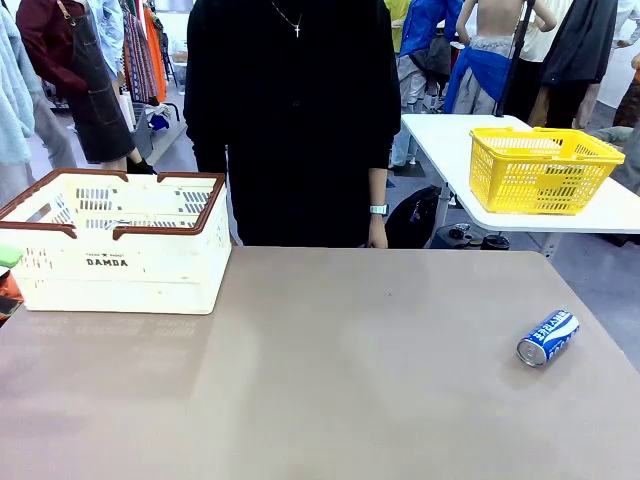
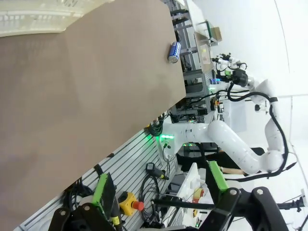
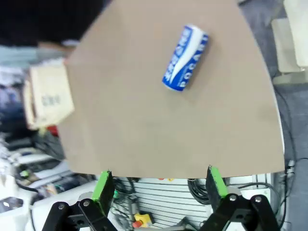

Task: Place the drinks into the Shopping basket.
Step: Pick up one drink and place it into the Shopping basket.

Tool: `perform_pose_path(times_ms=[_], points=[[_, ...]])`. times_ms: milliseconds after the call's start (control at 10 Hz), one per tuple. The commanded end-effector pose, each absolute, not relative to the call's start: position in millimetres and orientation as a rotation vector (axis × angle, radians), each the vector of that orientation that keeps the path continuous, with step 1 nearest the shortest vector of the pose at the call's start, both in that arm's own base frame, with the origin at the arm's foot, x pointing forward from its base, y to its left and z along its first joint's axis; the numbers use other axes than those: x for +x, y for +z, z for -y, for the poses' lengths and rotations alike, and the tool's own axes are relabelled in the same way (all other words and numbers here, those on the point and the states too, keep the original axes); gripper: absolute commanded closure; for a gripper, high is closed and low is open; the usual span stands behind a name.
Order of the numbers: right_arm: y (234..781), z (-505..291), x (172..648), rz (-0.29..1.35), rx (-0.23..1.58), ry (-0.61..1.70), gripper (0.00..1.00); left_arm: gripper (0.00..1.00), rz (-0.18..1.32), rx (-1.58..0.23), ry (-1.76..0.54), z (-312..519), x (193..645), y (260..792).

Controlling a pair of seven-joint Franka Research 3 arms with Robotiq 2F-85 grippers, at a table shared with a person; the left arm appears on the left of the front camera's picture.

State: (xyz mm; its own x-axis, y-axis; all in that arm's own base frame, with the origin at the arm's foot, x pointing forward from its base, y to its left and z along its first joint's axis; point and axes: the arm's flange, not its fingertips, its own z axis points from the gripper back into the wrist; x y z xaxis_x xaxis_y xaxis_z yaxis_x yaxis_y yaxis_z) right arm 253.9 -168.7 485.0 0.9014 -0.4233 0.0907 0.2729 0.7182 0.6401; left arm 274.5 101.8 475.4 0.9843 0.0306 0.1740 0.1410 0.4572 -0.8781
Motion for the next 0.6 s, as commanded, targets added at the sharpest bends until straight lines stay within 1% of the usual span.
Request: perform_pose_path(times_ms=[0,100,300,400,500], points=[[475,105,317,0.094,0.459,-0.289,0.00,0.00,0.183,-1.113,-0.056,-99,273,475],[465,75,337,0.043,0.387,-0.254,0.00,0.00,0.183,-1.113,-0.056,-99,273,475],[448,41,356,0.034,0.245,-0.239,0.00,0.00,0.183,-1.113,-0.056,-99,273,475],[449,39,353,0.065,0.232,-0.261,0.00,0.00,0.183,-1.113,-0.056,-99,273,475],[447,25,347,0.043,0.326,-0.219,0.00,0.00,0.183,-1.113,-0.056,-99,273,475]])
